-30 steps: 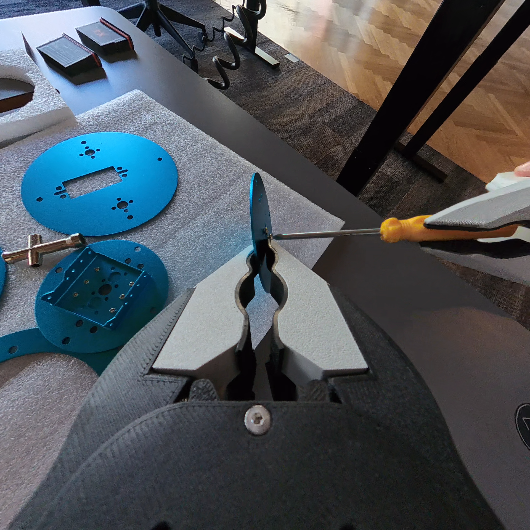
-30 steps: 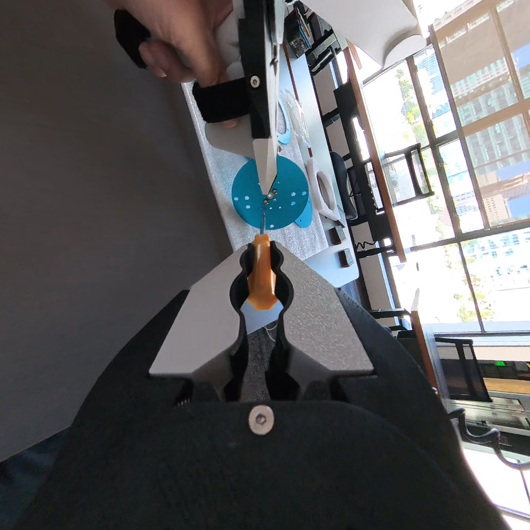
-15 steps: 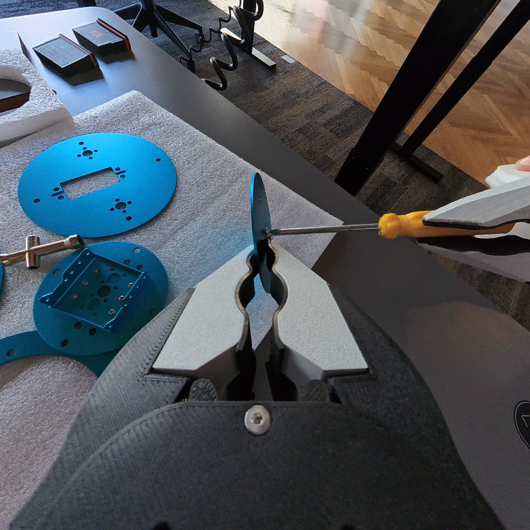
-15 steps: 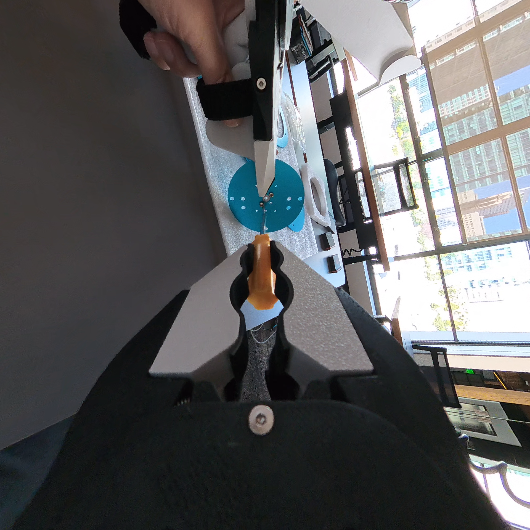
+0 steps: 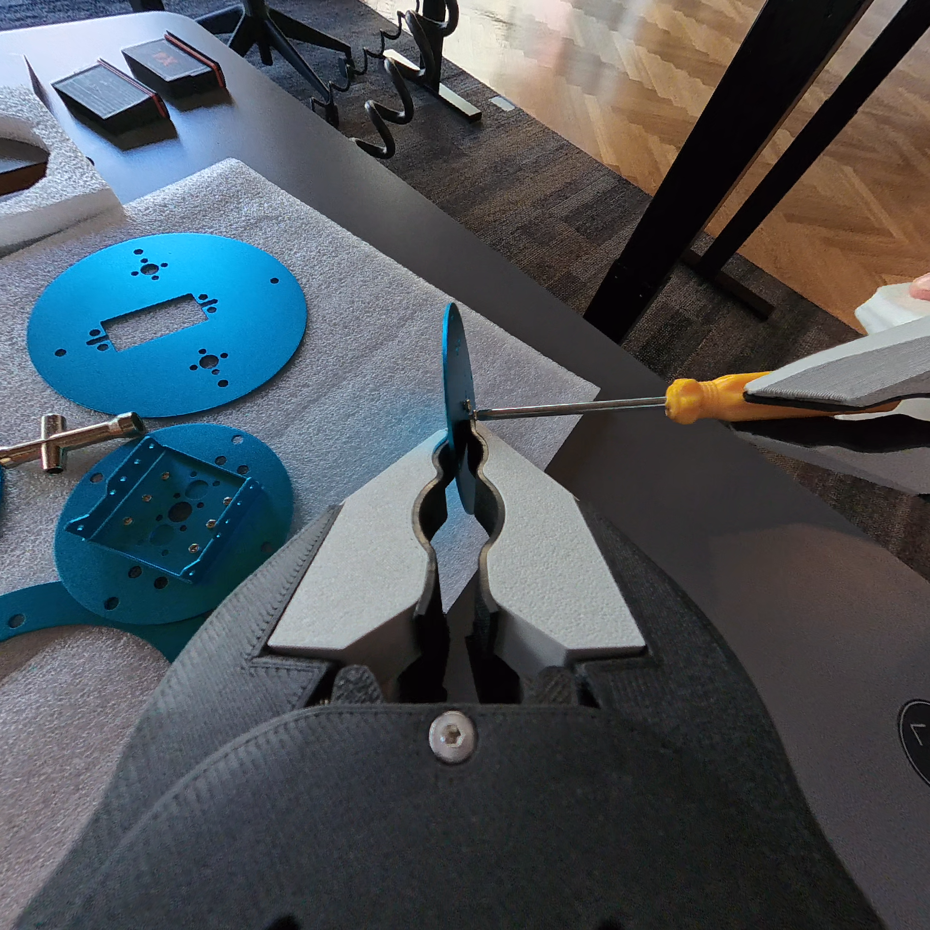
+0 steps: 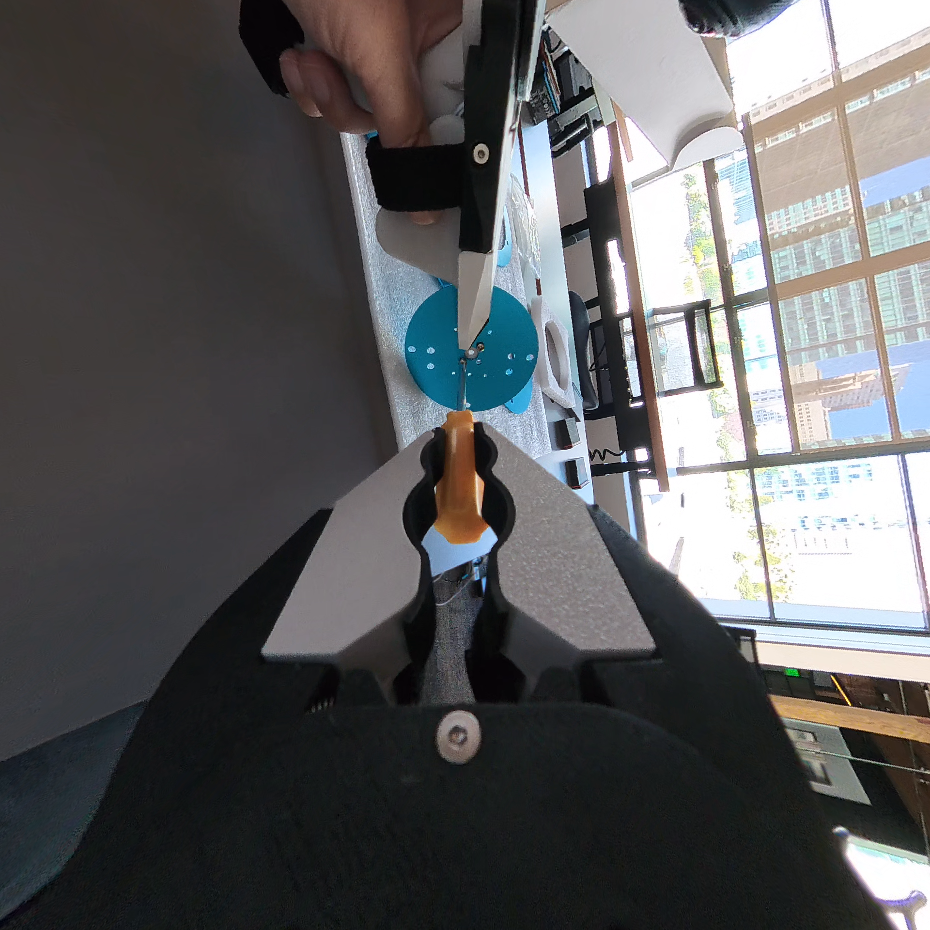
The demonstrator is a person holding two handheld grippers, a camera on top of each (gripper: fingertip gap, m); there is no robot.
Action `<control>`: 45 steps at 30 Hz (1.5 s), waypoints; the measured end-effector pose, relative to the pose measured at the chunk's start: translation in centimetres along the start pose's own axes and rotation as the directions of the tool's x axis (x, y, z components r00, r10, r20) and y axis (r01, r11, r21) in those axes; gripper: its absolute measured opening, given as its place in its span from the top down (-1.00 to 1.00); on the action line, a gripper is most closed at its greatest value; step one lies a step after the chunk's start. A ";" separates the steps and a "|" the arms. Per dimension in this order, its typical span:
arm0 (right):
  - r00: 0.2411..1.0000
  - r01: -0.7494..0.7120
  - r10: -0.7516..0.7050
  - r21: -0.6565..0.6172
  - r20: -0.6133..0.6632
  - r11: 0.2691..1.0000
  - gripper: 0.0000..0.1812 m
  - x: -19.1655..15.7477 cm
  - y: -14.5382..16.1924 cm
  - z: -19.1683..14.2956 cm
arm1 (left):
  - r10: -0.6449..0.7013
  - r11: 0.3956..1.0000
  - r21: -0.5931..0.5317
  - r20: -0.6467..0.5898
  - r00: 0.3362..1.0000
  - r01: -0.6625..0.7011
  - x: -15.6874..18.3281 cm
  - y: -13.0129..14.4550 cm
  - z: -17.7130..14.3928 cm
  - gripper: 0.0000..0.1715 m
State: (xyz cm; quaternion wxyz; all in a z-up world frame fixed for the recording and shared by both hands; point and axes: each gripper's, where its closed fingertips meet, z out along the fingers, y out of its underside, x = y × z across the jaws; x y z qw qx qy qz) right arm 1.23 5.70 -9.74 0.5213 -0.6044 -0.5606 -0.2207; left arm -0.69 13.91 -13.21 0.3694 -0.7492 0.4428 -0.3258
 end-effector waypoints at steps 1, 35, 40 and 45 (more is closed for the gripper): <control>1.000 0.025 -0.025 0.000 0.002 1.000 0.88 0.0 0.0 0.0 | 0.002 1.000 -0.001 -0.001 1.000 -0.002 0.0 0.0 0.0 0.98; 0.959 -0.284 0.285 0.022 -0.010 0.958 0.89 -0.2 1.1 -0.4 | 0.019 1.000 0.005 0.023 1.000 -0.019 -0.1 0.0 0.0 0.98; 0.980 -0.195 0.196 0.032 -0.044 0.980 0.89 0.2 0.6 -0.4 | 0.019 1.000 0.006 0.019 1.000 -0.019 -0.1 0.0 0.0 0.98; 0.980 -0.196 0.196 0.025 -0.031 0.980 0.89 0.3 0.9 -0.1 | 0.017 1.000 0.007 0.017 1.000 -0.017 -0.1 0.0 0.0 0.98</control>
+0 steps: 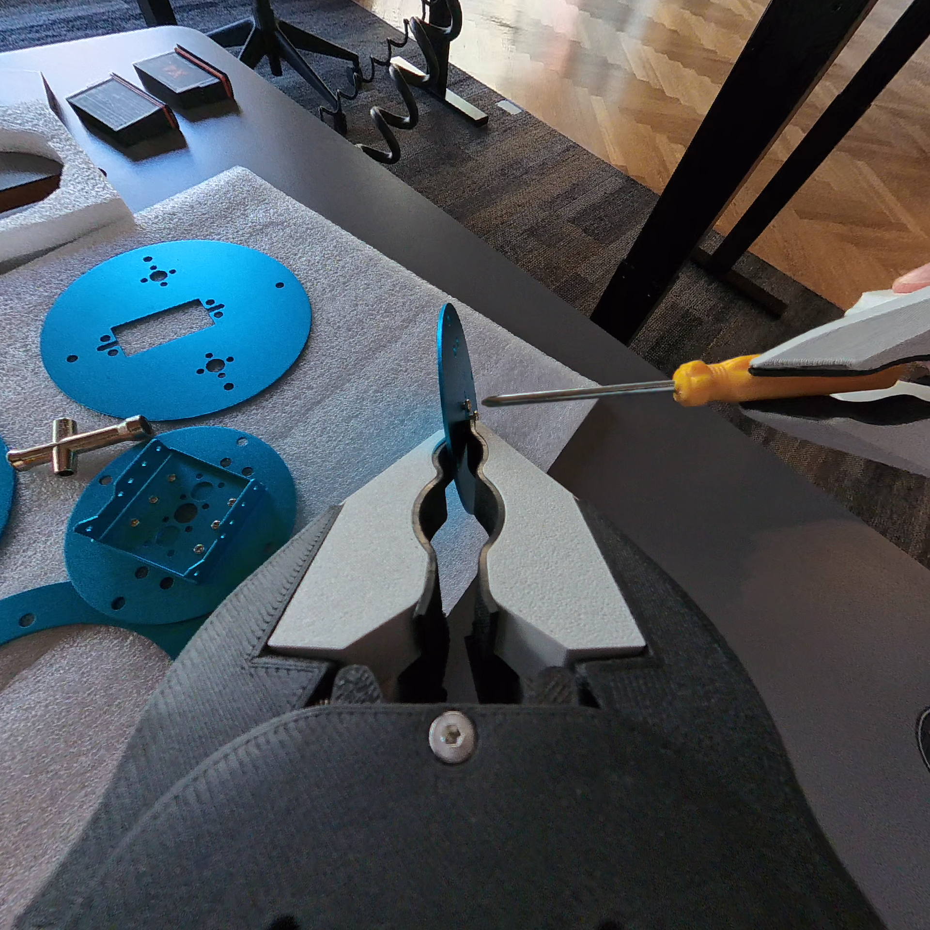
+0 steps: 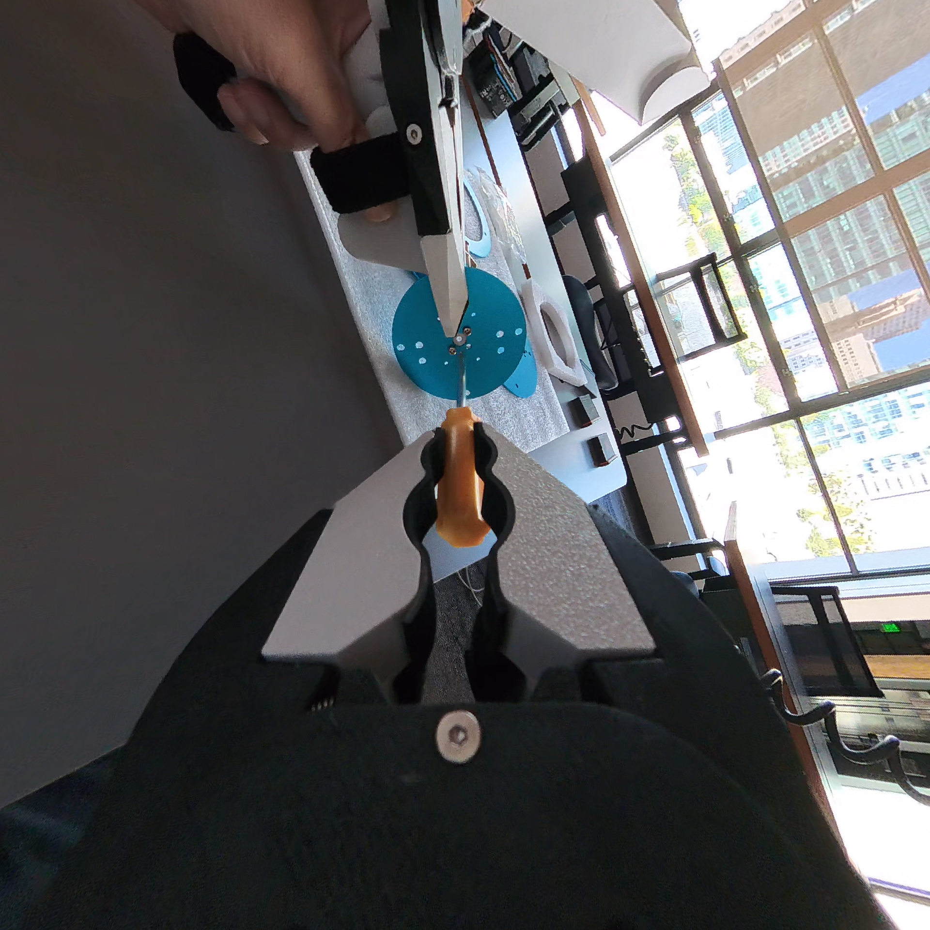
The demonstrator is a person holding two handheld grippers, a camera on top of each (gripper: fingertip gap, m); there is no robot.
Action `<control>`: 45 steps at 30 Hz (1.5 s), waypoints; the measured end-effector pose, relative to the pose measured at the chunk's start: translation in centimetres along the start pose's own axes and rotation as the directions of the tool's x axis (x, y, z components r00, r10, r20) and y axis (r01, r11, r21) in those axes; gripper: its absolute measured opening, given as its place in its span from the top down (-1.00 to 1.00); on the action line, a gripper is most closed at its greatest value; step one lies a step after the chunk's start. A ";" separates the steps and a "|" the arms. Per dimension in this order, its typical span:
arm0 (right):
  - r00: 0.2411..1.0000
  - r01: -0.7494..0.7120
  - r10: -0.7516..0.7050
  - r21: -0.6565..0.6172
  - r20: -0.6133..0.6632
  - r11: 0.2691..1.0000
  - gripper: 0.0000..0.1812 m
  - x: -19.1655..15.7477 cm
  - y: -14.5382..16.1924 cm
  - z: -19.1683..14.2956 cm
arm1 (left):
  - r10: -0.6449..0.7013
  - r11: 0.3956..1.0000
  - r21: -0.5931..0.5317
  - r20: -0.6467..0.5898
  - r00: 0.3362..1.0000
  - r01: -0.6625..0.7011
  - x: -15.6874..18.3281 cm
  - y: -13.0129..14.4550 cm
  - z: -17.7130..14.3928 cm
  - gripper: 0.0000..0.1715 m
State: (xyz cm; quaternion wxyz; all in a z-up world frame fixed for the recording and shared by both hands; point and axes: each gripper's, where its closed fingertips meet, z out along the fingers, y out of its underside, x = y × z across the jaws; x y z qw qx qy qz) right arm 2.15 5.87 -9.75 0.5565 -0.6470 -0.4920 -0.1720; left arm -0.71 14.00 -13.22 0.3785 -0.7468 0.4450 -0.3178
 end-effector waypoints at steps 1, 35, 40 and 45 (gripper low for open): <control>1.000 -0.003 0.003 0.001 0.000 1.000 0.89 0.1 0.1 0.0 | 0.000 1.000 0.000 -0.001 1.000 0.000 0.0 0.0 0.0 0.98; 0.997 0.061 -0.061 0.003 0.035 0.998 0.89 -0.1 0.3 0.1 | 0.013 1.000 0.002 -0.006 1.000 -0.013 0.2 0.0 0.0 0.98; 0.869 0.493 -0.494 0.019 0.025 0.870 0.89 -0.2 0.3 0.1 | 0.036 0.999 -0.003 -0.013 0.999 -0.036 0.4 0.0 0.0 0.98; 0.862 0.503 -0.504 0.024 0.052 0.864 0.89 0.0 -0.1 0.3 | 0.028 1.000 -0.007 -0.007 1.000 -0.028 0.2 0.1 0.0 0.98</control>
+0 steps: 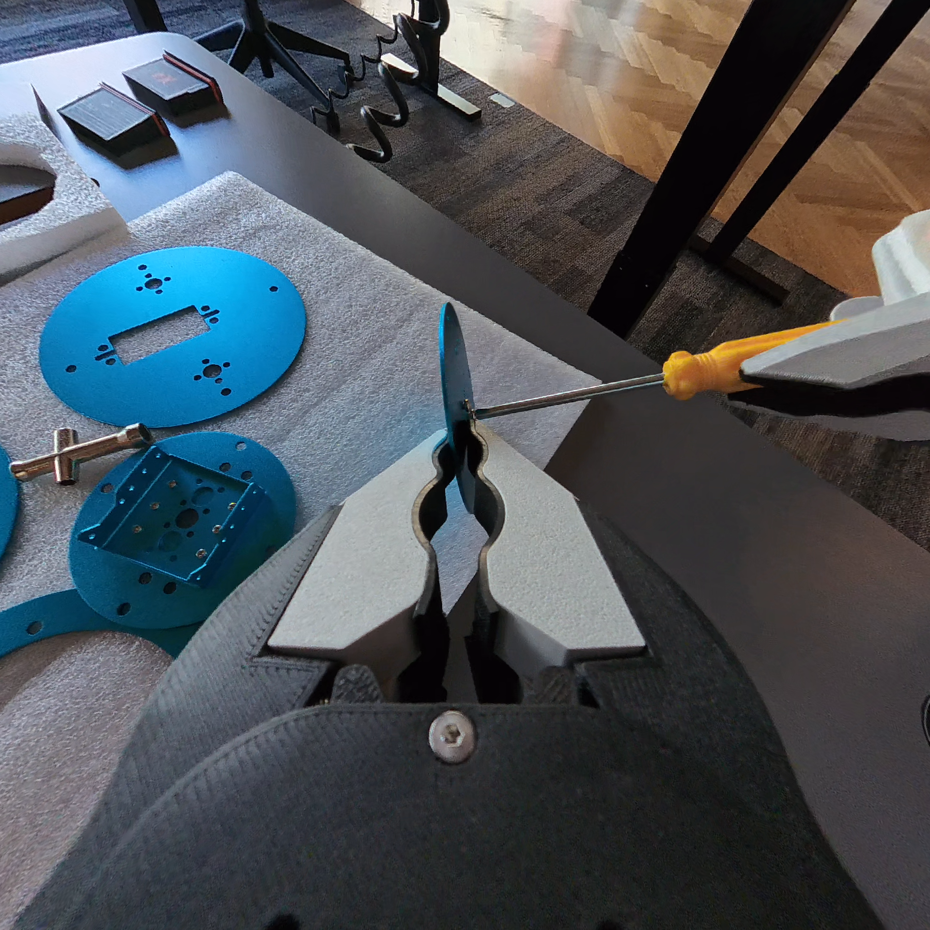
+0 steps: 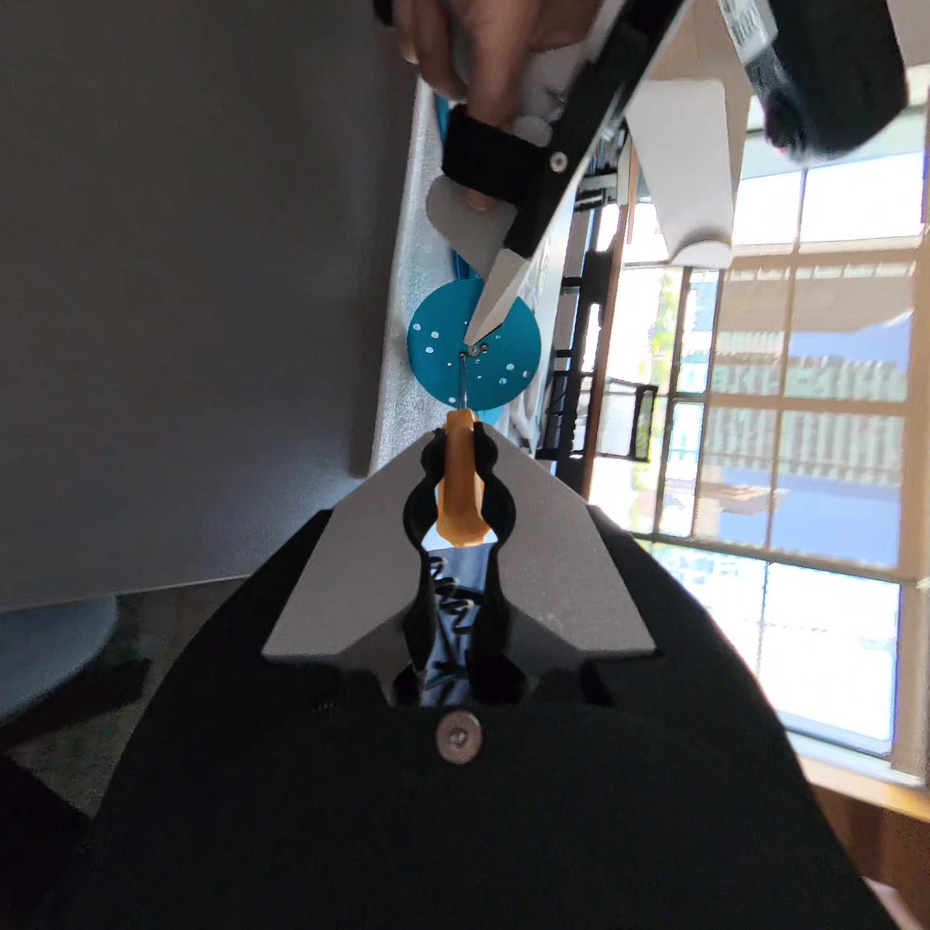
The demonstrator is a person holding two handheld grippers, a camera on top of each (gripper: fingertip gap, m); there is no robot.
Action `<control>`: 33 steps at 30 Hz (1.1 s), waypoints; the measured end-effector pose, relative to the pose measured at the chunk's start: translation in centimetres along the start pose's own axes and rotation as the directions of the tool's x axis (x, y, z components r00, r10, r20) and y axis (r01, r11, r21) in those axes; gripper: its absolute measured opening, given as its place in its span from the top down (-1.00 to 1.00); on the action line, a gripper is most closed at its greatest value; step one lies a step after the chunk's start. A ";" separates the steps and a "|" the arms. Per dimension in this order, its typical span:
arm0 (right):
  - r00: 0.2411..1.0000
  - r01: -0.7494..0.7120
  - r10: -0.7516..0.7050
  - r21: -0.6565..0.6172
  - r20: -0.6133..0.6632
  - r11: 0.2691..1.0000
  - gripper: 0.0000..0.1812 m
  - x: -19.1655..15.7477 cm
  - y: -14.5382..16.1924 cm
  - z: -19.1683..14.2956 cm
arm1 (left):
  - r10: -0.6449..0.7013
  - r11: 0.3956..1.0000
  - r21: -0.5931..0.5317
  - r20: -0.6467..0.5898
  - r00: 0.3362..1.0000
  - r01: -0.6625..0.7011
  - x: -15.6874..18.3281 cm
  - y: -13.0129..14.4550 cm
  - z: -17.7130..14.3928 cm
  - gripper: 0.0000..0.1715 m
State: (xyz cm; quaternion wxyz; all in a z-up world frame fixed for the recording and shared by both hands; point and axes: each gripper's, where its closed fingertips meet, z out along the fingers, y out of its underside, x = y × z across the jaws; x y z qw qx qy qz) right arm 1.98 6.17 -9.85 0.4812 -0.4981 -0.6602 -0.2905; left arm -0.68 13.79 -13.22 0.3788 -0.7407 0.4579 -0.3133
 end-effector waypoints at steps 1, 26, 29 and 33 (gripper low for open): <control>0.994 -0.108 0.108 -0.004 0.002 0.994 0.89 0.1 0.2 0.1 | -0.004 1.000 0.001 0.004 1.000 0.004 -0.1 0.0 0.0 0.98; 0.746 -0.666 0.663 -0.056 -0.061 0.744 0.89 0.1 0.0 -1.1 | 0.052 0.999 0.010 0.043 0.998 -0.052 0.5 -0.1 0.2 0.98; 0.853 -0.520 0.516 -0.064 -0.078 0.852 0.89 0.1 -1.0 -1.0 | 0.051 0.999 0.010 0.042 0.998 -0.052 0.5 -0.1 0.1 0.98; 0.865 -0.502 0.498 -0.077 -0.069 0.861 0.89 -0.4 -1.0 -0.7 | 0.046 0.999 0.010 0.037 0.998 -0.046 0.5 -0.1 0.1 0.98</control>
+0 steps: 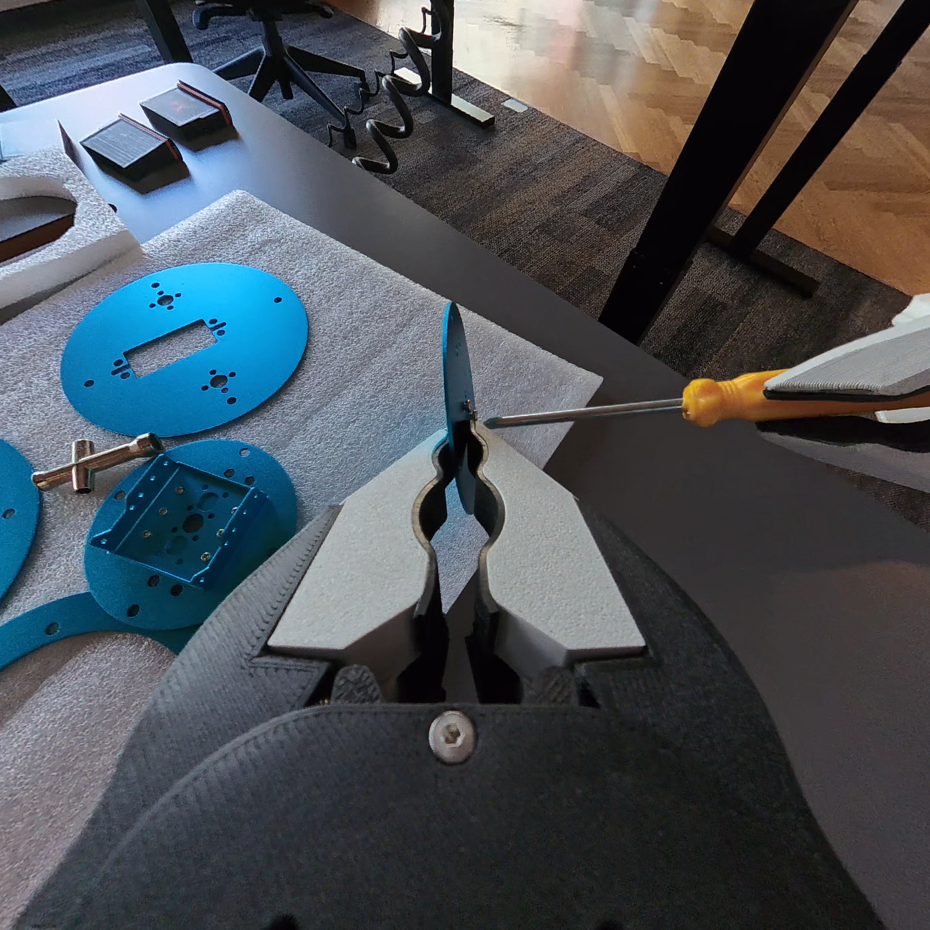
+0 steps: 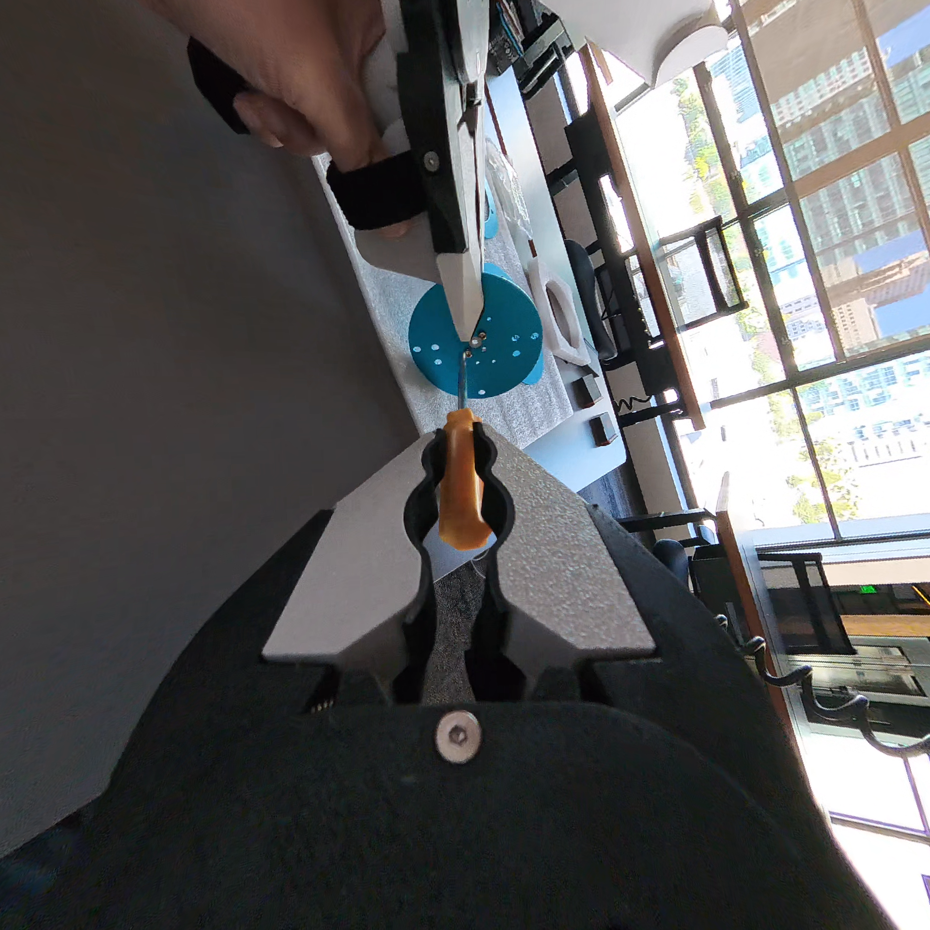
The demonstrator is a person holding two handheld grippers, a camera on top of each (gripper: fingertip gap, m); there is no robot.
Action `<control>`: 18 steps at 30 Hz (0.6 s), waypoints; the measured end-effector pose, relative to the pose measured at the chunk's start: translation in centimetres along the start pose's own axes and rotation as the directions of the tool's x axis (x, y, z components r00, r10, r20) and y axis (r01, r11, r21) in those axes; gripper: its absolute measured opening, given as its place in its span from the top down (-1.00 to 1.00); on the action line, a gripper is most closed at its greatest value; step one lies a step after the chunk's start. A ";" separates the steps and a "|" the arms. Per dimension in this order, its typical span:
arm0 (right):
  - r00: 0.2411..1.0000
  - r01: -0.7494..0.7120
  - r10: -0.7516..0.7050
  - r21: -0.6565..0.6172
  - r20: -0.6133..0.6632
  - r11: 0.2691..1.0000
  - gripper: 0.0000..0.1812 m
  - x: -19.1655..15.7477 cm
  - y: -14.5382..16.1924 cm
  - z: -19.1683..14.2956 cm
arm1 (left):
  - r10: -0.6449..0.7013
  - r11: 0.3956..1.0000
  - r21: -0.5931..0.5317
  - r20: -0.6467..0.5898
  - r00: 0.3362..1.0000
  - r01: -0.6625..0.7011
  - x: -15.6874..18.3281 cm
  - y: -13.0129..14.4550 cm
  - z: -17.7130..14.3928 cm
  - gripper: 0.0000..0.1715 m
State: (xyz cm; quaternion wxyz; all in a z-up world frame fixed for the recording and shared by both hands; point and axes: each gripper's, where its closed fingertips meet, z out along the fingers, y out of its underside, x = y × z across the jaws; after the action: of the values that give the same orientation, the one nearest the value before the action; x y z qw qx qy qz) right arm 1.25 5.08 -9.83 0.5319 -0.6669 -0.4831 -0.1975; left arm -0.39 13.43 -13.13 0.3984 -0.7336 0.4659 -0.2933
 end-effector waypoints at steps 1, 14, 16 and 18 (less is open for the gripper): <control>1.000 0.000 0.000 0.001 0.000 1.000 0.89 0.0 0.0 0.0 | 0.000 1.000 0.000 -0.001 1.000 0.000 0.0 0.0 0.0 0.98; 0.997 0.072 -0.072 -0.011 0.001 0.997 0.89 0.3 0.1 0.4 | -0.002 1.000 -0.002 -0.012 1.000 0.002 0.0 0.0 -0.1 0.98; 0.975 0.221 -0.221 -0.002 -0.002 0.975 0.89 0.2 0.1 0.4 | -0.002 1.000 -0.004 -0.018 1.000 0.002 0.1 0.0 -0.1 0.98; 0.943 0.334 -0.334 -0.018 -0.004 0.943 0.90 0.3 0.5 0.5 | -0.003 1.000 -0.004 -0.014 1.000 0.003 0.0 0.0 -0.1 0.97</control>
State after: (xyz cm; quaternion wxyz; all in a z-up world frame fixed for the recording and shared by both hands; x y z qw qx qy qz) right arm 1.70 5.68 -9.99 0.4868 -0.5792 -0.5856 -0.2909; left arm -0.46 13.38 -13.13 0.3932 -0.7329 0.4683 -0.2983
